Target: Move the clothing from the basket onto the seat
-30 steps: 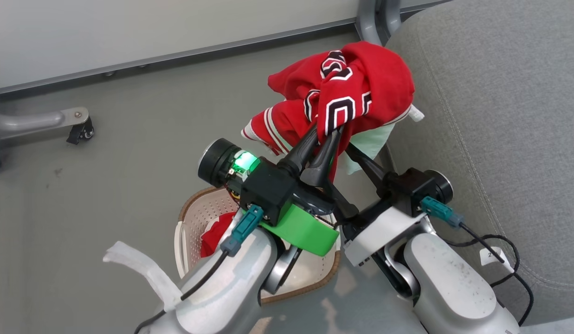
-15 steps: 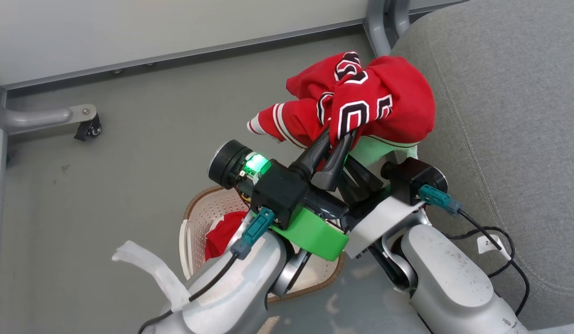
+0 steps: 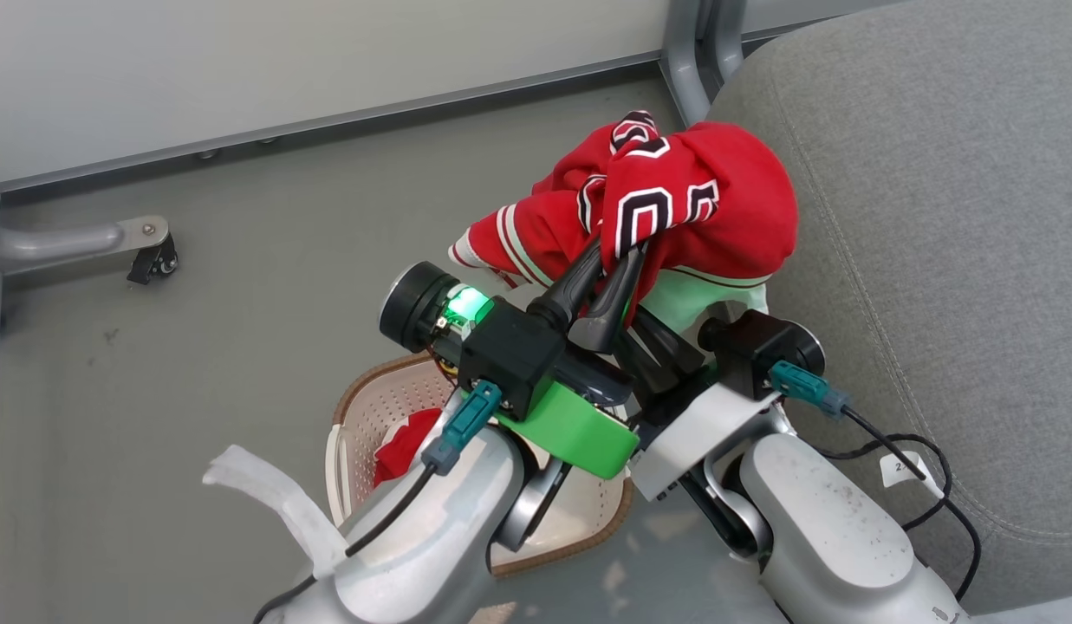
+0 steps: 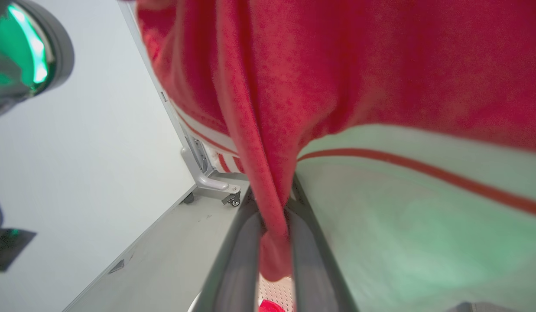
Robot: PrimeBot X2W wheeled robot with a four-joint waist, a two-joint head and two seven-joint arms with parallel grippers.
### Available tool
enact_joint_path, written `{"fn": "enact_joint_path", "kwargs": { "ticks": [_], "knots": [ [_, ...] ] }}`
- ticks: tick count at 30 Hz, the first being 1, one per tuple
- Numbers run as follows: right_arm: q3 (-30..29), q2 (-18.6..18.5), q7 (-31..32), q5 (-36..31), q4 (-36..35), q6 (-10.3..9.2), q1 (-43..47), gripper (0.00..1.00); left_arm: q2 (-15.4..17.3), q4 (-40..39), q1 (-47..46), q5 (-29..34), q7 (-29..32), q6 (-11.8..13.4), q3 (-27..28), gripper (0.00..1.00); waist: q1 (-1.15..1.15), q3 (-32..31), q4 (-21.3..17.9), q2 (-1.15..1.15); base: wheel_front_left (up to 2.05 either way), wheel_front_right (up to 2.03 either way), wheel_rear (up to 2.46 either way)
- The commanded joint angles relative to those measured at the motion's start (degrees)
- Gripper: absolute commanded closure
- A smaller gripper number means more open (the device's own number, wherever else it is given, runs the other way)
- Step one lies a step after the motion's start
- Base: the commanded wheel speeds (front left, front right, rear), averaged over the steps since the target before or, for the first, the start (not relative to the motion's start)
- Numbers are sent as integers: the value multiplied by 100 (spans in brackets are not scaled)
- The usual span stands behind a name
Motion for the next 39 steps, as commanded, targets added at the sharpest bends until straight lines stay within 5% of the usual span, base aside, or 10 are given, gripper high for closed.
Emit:
{"fn": "enact_joint_path", "kwargs": {
  "ticks": [1, 2, 3, 23, 39],
  "knots": [
    [4, -17, -14, -13, -38, -2, 53, 100, 4, 24, 65, 31, -19, -18, 30, 100, 0, 3, -1, 0, 0, 0, 0],
    [12, -17, -14, -16, -50, -2, 54, 100, 4, 20, 59, 33, -19, -10, 51, 57, 0, 8, -2, 0, 0, 0, 0],
    [19, -17, -14, -23, -52, -2, 55, 100, 4, 26, 62, 40, -19, -4, 65, 0, 0, 12, -3, 0, 0, 0, 0],
    [-167, -16, -14, -241, -91, -2, 24, 100, 3, 145, 100, 268, -13, -73, 246, 0, 0, 113, -89, 0, 0, 0, 0],
    [-1161, -17, -14, -1074, -503, -2, 446, 100, 78, 387, 443, 680, -13, -299, 644, 0, 0, 99, -690, 0, 0, 0, 0]
  ]
}}
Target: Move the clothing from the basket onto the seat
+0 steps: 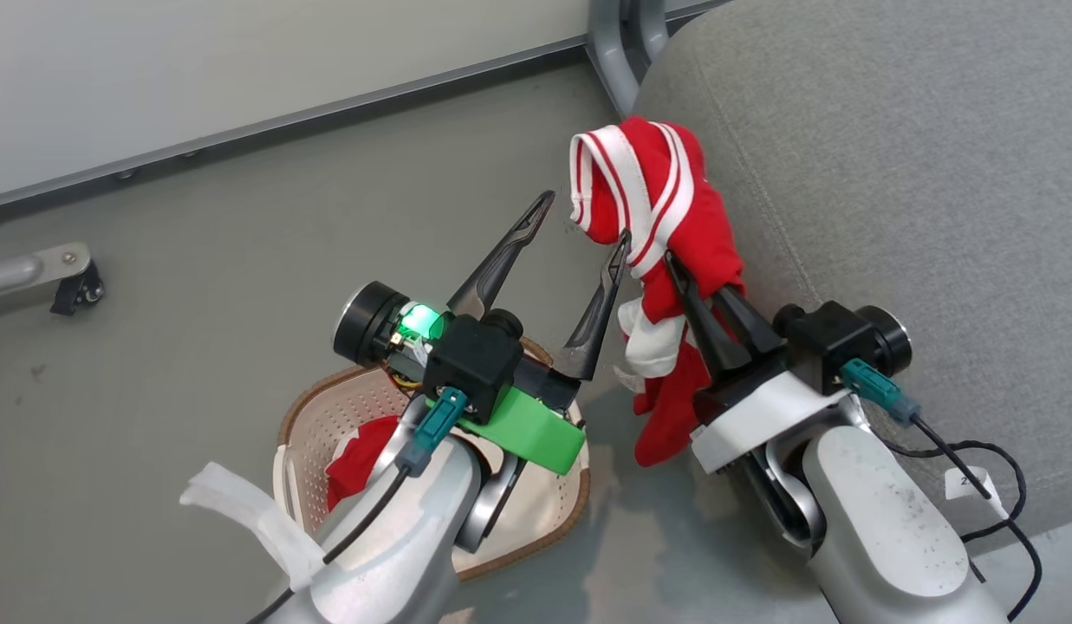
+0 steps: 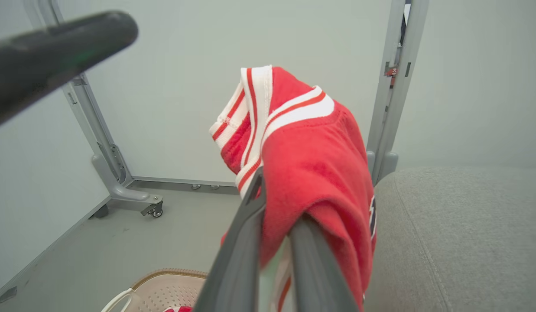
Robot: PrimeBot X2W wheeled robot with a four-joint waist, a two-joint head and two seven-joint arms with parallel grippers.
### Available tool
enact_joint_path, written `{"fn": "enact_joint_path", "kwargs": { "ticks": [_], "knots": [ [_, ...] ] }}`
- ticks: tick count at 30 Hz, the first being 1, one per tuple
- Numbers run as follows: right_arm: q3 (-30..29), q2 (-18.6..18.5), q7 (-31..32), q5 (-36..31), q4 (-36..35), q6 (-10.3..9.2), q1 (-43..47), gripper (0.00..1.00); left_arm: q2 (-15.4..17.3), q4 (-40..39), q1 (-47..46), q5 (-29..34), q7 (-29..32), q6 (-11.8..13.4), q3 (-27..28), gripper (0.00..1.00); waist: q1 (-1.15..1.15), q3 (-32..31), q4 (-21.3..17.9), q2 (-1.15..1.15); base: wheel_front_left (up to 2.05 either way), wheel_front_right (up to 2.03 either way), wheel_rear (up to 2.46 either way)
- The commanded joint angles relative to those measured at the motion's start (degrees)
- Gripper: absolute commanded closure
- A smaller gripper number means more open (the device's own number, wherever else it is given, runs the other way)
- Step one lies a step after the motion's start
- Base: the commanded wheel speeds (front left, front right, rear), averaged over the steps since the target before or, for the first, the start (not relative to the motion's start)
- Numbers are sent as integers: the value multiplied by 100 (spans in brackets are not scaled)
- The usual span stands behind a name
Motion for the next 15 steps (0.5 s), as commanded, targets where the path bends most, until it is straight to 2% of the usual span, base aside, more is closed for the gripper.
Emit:
{"fn": "enact_joint_path", "kwargs": {
  "ticks": [1, 15],
  "knots": [
    [-106, -15, -14, -105, -78, -2, 106, 100, 49, 14, 97, 39, -4, -34, 50, 0, 0, -5, -165, 0, 0, 0, 0],
    [-1161, -63, -14, -490, -571, -2, 613, 100, 95, 89, 370, 258, -3, -213, 216, 0, 0, -17, -900, 0, 0, 0, 0]
  ]
}}
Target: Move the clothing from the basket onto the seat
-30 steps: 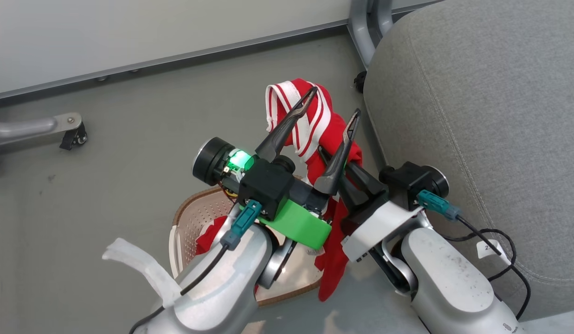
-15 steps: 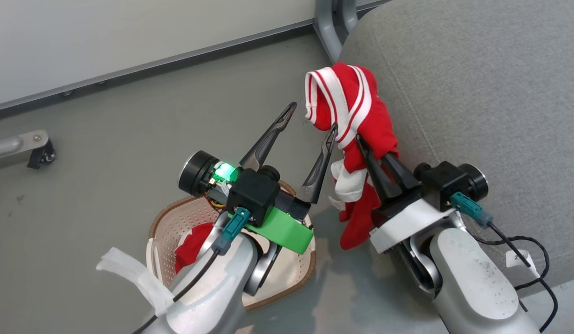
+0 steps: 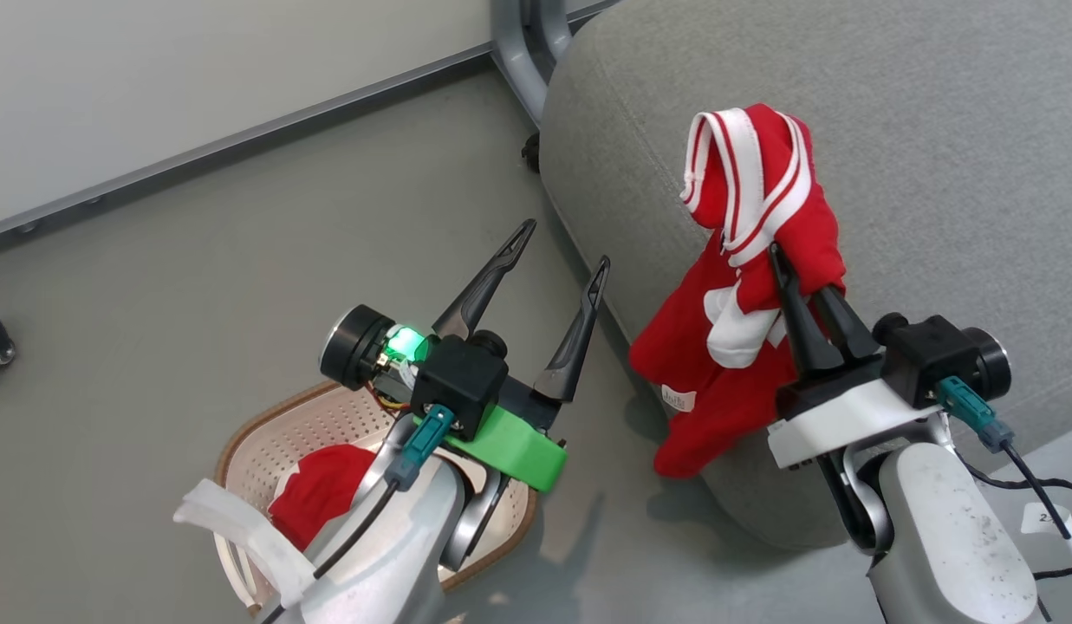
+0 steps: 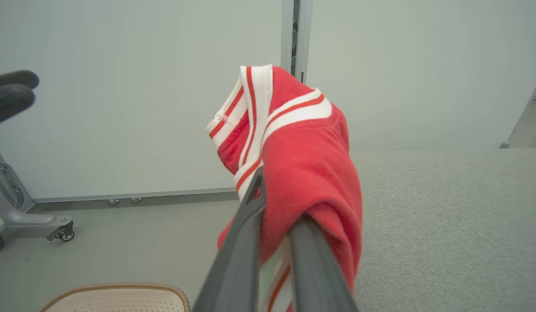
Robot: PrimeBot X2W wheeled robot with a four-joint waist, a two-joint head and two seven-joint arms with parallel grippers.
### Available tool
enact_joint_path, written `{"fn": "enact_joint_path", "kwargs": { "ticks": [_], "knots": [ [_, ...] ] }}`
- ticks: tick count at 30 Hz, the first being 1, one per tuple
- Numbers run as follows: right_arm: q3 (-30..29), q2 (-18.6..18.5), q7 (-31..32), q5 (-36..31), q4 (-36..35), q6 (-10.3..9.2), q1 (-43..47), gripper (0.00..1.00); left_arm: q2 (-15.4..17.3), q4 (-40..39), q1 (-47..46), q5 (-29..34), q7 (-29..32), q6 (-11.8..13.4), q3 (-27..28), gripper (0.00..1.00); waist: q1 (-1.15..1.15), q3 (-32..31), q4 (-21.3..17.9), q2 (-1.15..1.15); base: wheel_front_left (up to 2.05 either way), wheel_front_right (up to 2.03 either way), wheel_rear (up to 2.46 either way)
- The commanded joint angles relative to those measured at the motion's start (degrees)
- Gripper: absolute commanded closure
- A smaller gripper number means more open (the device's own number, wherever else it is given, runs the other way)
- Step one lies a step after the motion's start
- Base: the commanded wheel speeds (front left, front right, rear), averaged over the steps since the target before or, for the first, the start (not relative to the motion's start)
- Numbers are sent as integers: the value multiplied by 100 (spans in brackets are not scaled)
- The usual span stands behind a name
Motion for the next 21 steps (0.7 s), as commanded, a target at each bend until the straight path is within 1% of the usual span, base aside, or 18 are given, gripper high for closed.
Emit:
{"fn": "enact_joint_path", "kwargs": {
  "ticks": [1, 6, 12, 21],
  "knots": [
    [-67, -31, -14, -49, -56, -2, 85, 100, 27, 16, 96, 79, -4, -32, 26, 0, 0, 6, -197, 0, 0, 0, 0],
    [-336, -91, -15, -88, -177, -2, 249, 100, 22, 60, 170, 95, -3, -72, 69, 0, 0, 21, -396, 0, 0, 0, 0],
    [-598, -119, -14, -2, -234, -2, 349, 100, 17, 48, 256, 150, -3, -134, 134, 0, 0, 40, -538, 0, 0, 0, 0],
    [-787, -214, -14, 104, -372, -2, 11, 100, 67, 80, 303, 284, -3, -199, 243, 0, 0, 210, -600, 0, 0, 0, 0]
  ]
}}
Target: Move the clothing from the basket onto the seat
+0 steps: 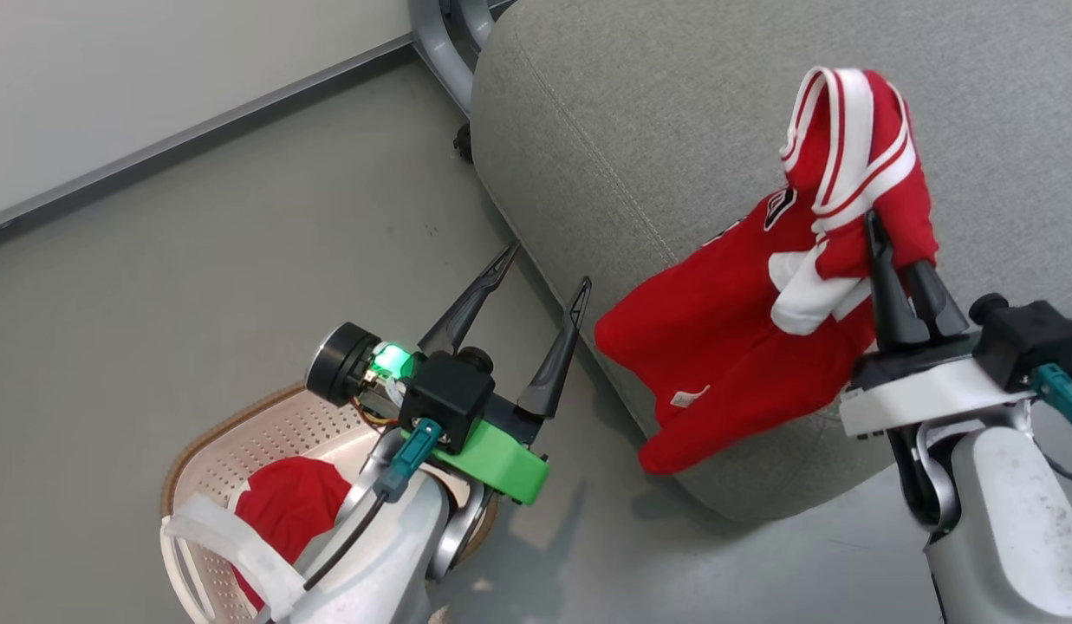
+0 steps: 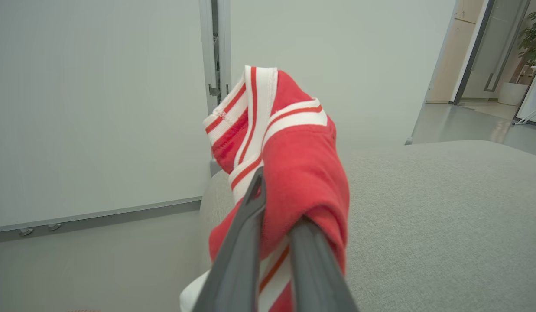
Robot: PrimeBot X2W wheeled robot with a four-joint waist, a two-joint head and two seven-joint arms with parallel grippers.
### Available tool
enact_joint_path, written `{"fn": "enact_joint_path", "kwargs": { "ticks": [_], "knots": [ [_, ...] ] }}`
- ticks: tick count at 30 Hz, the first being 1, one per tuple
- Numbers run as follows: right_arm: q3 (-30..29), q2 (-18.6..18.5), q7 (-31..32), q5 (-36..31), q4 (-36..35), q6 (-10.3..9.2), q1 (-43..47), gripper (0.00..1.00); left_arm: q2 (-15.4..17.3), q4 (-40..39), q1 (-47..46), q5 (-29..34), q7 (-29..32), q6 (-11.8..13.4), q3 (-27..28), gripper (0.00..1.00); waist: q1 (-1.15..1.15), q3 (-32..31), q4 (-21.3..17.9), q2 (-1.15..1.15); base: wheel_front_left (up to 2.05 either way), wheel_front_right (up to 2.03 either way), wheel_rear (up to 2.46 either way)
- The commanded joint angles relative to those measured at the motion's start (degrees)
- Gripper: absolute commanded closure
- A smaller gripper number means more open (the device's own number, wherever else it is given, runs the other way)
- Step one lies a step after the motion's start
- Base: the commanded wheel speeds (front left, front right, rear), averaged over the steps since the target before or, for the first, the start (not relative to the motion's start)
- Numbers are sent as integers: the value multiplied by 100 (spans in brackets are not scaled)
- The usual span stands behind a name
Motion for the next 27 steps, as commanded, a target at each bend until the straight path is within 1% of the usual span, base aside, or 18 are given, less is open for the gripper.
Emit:
{"fn": "enact_joint_path", "kwargs": {
  "ticks": [1, 5, 9, 12, 15, 17, 24, 27],
  "knots": [
    [-39, -73, -15, 35, -76, -2, -196, 100, 39, 1, 31, 61, -3, -14, 33, 0, 0, 105, -2, 0, 0, 0, 0],
    [-187, -187, -15, 63, -178, -2, -736, 100, 49, -20, -135, 137, -4, -43, 74, 0, 0, 352, 25, 0, 0, 0, 0],
    [-375, -409, -14, 75, -136, -2, -1479, 100, 42, -24, -338, 212, -4, -86, 84, 0, 0, 722, 113, 0, 0, 0, 0],
    [-517, -642, -14, 95, -64, -2, -2148, 100, 31, -12, -540, 270, -3, -123, 60, 0, 0, 1094, 215, 0, 0, 0, 0],
    [-630, -748, -14, 103, -52, -2, -2721, 100, 27, 4, -721, 337, -3, -134, 63, 0, 0, 1431, 283, 0, 0, 0, 0],
    [-747, -905, -14, 63, -6, -4, -3174, 100, 26, 11, -851, 381, -3, -143, 60, 0, 0, 1673, 320, 0, 0, 0, 0],
    [-851, -1423, -14, 2, 399, -4, -4670, 100, 30, 38, -1230, 532, -4, -189, 31, 0, 0, 2386, 415, 0, 0, 0, 0],
    [-822, -1511, -14, 44, 653, -4, -5127, 100, 16, 44, -1333, 545, -4, -189, 18, 0, 0, 2574, 438, 0, 0, 0, 0]
  ]
}}
